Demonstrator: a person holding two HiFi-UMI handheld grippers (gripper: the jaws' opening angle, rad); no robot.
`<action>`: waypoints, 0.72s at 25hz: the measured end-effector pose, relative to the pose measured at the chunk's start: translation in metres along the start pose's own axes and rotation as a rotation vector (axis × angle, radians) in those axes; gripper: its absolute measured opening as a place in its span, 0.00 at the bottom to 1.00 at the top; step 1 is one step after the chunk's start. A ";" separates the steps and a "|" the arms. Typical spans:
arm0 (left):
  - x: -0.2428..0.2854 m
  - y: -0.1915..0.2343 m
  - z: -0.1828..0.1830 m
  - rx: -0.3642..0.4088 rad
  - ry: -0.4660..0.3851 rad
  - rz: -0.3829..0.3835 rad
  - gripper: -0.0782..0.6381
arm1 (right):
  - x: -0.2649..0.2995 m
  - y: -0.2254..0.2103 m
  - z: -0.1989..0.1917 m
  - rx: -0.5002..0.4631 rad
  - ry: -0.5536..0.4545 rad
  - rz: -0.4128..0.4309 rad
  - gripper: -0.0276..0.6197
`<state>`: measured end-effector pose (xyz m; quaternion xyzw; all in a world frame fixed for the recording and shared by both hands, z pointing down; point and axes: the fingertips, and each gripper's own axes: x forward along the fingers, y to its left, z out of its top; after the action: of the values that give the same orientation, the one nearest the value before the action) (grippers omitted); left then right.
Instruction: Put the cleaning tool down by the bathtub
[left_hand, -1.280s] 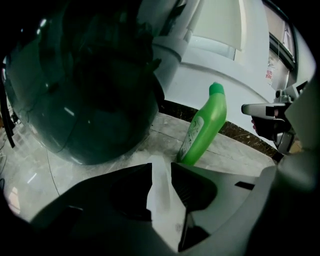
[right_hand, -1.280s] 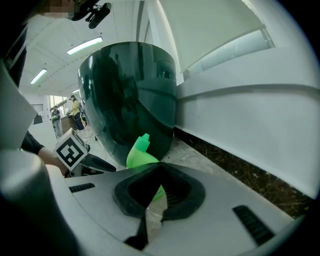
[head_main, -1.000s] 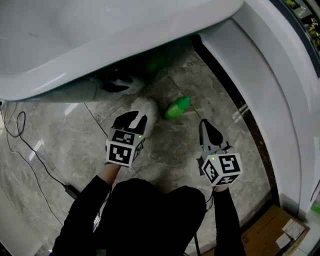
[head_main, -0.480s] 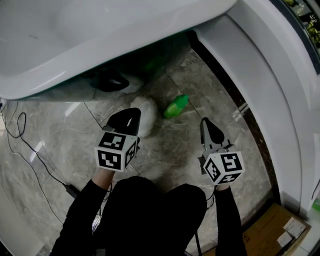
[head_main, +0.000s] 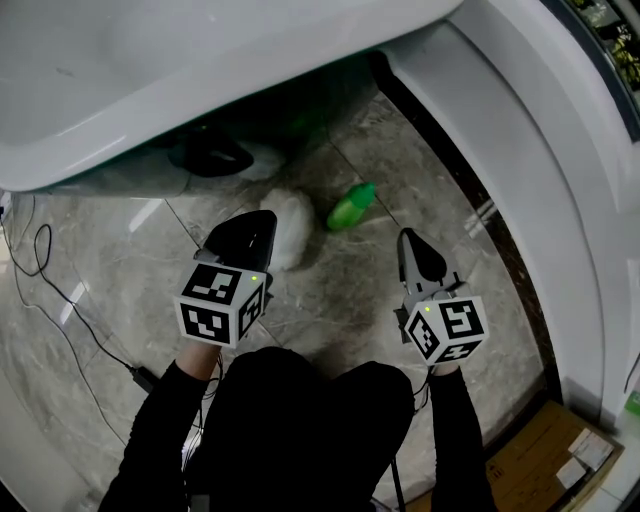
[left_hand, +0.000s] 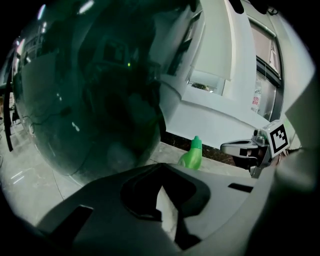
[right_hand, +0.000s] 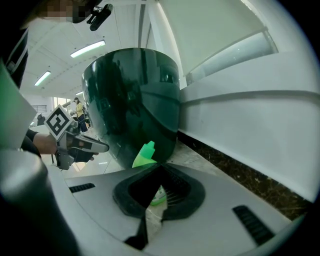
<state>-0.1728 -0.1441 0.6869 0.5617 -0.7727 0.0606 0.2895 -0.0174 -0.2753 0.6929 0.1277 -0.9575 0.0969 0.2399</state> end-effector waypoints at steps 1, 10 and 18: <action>-0.001 0.000 0.001 -0.001 -0.002 -0.001 0.12 | 0.000 0.000 0.001 -0.005 0.000 0.001 0.04; -0.008 -0.002 0.008 -0.020 -0.021 -0.028 0.12 | -0.005 0.008 0.005 -0.035 -0.011 0.025 0.04; -0.005 -0.009 0.010 -0.030 -0.023 -0.042 0.12 | -0.005 0.009 0.005 -0.026 -0.012 0.038 0.04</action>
<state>-0.1673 -0.1475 0.6737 0.5741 -0.7649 0.0364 0.2900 -0.0185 -0.2668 0.6847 0.1068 -0.9624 0.0882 0.2339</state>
